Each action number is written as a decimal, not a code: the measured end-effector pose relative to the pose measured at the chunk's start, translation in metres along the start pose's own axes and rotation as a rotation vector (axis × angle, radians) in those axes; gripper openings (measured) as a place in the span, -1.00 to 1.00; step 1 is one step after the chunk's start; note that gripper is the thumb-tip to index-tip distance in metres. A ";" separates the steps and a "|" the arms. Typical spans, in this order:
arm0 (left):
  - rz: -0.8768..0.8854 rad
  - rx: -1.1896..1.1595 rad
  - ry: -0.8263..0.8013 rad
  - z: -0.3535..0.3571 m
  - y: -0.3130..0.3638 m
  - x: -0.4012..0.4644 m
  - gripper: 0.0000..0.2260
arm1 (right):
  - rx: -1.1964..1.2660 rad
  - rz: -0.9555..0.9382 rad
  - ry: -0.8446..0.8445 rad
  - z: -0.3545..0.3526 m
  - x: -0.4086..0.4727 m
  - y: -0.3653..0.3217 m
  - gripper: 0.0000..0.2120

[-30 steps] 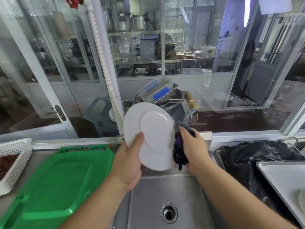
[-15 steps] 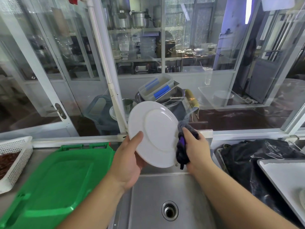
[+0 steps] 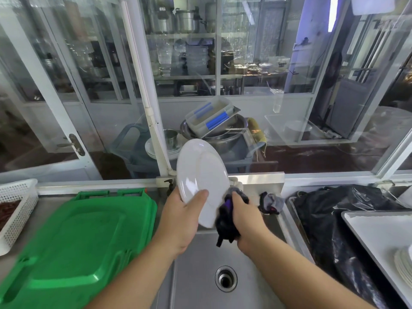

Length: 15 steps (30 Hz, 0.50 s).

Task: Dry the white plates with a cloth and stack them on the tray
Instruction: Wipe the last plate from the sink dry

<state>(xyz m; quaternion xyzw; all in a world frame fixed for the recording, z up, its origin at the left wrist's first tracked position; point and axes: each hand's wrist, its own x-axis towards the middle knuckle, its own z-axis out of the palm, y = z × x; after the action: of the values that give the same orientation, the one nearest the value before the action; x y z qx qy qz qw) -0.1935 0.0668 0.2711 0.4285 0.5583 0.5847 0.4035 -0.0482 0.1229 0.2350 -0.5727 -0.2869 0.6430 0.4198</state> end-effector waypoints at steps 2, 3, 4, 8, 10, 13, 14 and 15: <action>0.004 0.097 -0.027 -0.010 -0.007 0.002 -0.66 | -0.106 0.002 -0.005 0.001 -0.004 0.006 -0.77; 0.006 0.140 -0.040 -0.015 -0.009 0.002 -0.65 | -0.151 0.003 -0.016 0.000 -0.006 0.006 -0.77; 0.016 0.191 -0.049 -0.019 -0.011 0.002 -0.65 | -0.189 0.014 -0.047 0.000 -0.008 0.007 -0.78; 0.109 0.420 -0.042 -0.031 -0.013 0.002 -0.50 | -0.293 0.063 -0.286 0.001 -0.026 0.011 -0.81; 0.147 0.494 -0.065 -0.041 -0.012 0.002 -0.40 | -0.225 0.047 -0.235 0.005 -0.030 0.013 -0.86; 0.215 0.621 -0.167 -0.056 -0.008 -0.002 -0.46 | -0.019 0.048 -0.074 0.007 -0.030 0.004 -0.81; 0.261 0.673 -0.214 -0.060 -0.009 -0.003 -0.55 | 0.041 0.050 -0.047 0.006 -0.031 -0.001 -0.80; 0.331 0.736 -0.267 -0.062 -0.009 -0.004 -0.68 | 0.087 0.054 -0.037 0.005 -0.033 -0.007 -0.77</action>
<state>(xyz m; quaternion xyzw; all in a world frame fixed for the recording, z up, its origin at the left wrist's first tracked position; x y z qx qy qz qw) -0.2517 0.0440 0.2612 0.6997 0.5964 0.3427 0.1931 -0.0516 0.0981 0.2583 -0.5495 -0.2509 0.6764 0.4213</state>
